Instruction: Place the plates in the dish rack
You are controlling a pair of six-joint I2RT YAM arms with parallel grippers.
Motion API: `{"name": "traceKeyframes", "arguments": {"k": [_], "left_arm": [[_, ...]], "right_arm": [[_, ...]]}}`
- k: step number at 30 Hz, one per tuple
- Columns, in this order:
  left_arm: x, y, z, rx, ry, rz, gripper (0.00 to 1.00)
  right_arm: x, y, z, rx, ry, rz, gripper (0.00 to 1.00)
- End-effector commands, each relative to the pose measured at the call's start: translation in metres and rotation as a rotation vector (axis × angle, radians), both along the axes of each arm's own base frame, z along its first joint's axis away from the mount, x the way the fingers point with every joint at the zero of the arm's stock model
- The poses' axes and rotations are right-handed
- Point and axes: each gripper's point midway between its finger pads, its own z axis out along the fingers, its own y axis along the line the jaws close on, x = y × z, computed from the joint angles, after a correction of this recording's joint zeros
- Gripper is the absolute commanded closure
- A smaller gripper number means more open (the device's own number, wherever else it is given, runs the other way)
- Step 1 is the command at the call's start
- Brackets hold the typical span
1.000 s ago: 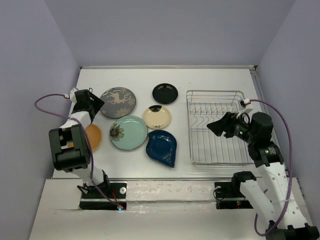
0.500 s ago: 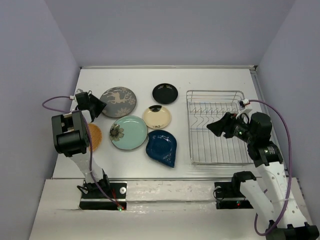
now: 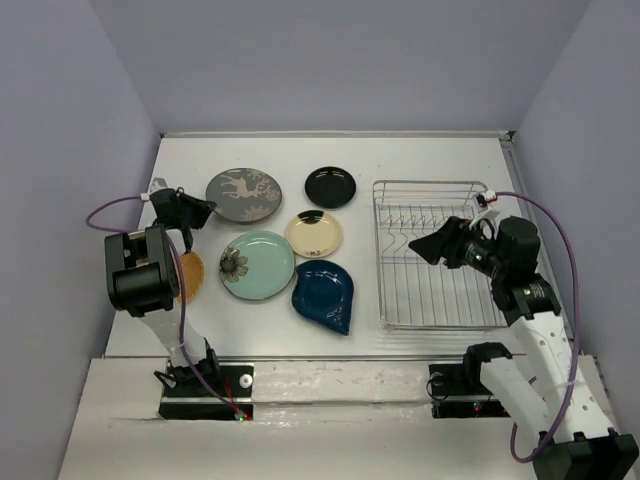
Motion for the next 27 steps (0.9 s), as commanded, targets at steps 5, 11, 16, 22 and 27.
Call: {"name": "traceKeyframes", "arguments": {"k": [5,11,16,22,27], "left_arm": [[0.001,0.001,0.108,0.005,-0.323,0.017,0.94],[-0.006,-0.014,0.15,-0.1,-0.461,-0.024,0.94],[-0.008,-0.02,0.17,-0.146,-0.523,-0.045,0.94],[-0.023,-0.032,0.206,-0.202,-0.601,-0.098,0.94],[-0.048,-0.046,0.241,-0.2,-0.662,-0.141,0.94]], "right_arm": [[0.017,0.04,0.055,0.157,-0.132,0.155,0.24],[0.036,0.116,0.082,0.154,-0.156,0.289,0.18],[0.068,0.175,0.071,0.17,-0.102,0.373,0.17],[0.111,0.215,0.069,0.17,-0.08,0.394,0.14],[0.149,0.23,0.061,0.131,-0.067,0.345,0.09]]}}
